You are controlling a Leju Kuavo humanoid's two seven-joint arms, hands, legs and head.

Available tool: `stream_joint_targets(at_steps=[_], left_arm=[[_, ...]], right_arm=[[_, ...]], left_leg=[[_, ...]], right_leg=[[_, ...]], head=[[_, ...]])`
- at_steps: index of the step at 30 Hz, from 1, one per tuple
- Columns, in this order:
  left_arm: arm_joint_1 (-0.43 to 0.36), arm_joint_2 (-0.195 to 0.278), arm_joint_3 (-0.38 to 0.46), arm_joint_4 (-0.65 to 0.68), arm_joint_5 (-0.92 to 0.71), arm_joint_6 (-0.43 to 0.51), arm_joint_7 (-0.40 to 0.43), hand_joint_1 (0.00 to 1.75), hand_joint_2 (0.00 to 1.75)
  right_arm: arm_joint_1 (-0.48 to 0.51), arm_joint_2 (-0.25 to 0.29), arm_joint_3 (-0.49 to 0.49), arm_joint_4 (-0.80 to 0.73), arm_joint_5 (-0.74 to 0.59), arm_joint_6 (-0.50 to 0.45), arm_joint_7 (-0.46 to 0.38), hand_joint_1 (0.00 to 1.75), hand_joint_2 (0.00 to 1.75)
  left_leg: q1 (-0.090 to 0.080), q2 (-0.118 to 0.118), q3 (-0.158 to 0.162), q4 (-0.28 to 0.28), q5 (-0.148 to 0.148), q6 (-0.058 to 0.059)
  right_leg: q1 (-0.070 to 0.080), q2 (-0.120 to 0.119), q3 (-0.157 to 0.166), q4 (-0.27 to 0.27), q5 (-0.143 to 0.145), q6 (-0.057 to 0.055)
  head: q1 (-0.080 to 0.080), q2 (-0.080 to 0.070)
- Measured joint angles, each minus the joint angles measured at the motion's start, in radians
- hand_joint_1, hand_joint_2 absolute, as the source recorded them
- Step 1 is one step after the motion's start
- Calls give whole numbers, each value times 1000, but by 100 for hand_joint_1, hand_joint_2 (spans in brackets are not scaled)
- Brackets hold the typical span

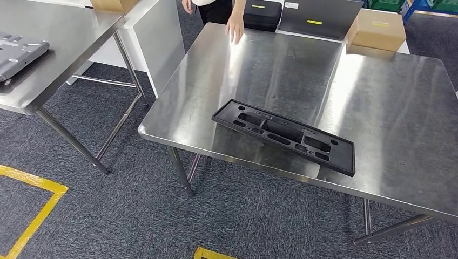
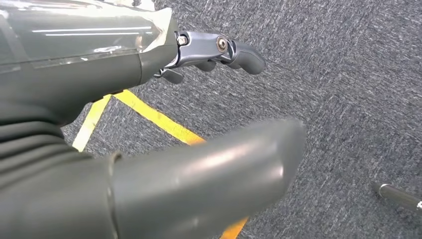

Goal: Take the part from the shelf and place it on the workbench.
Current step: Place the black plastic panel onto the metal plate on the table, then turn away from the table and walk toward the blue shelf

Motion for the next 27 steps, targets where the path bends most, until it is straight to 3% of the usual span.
stream_joint_targets(at_steps=[1, 2, 5, 8, 11, 17, 27], left_arm=[[0, 1, -2, 0, -1, 0, 2, 0, 44], [0, 3, -3, 0, -2, 0, 4, 0, 0], [0, 6, -11, 0, -22, -10, 33, 0, 0], [1, 14, -33, 0, -72, -39, 83, 0, 0], [3, 25, -64, 0, -120, -60, 109, 0, 0], [4, 44, -121, 0, -185, -66, 142, 0, 0], [-8, 58, -174, 0, -233, -71, 180, 0, 0]], right_arm=[[-9, -12, -13, 54, -1, 0, 0, 0, 0], [-17, -23, -23, 101, -2, 0, 3, 0, 44], [-53, -56, -64, 238, -59, 74, 46, 0, 175], [-83, -87, -127, 371, -126, 271, 130, 0, 175], [-88, -100, -159, 455, -128, 379, 230, 0, 175], [-101, -94, -169, 550, -65, 460, 383, 0, 175], [-115, -86, -138, 589, -12, 463, 453, 0, 175]], left_leg=[[0, 0, 0, 0, 0, 0], [0, 0, 0, 0, 0, 0], [0, 0, 1, 0, -1, -1], [0, 0, 4, 0, -3, -1], [0, 0, 4, 0, -3, -1], [1, 0, 5, 0, -3, -1], [0, 0, 5, 0, -4, -1]], right_leg=[[0, 0, 0, 0, 0, 0], [0, 0, 0, 0, 0, 0], [0, 0, -5, 0, -1, -1], [0, 0, -5, 0, -4, -1], [0, 0, 0, 0, -4, 0], [0, 0, 5, 0, -4, 0], [0, 0, -4, 0, -5, -1]], head=[[0, 0], [0, 0], [0, 0], [1, 0], [0, 0], [0, 0], [0, 0]])
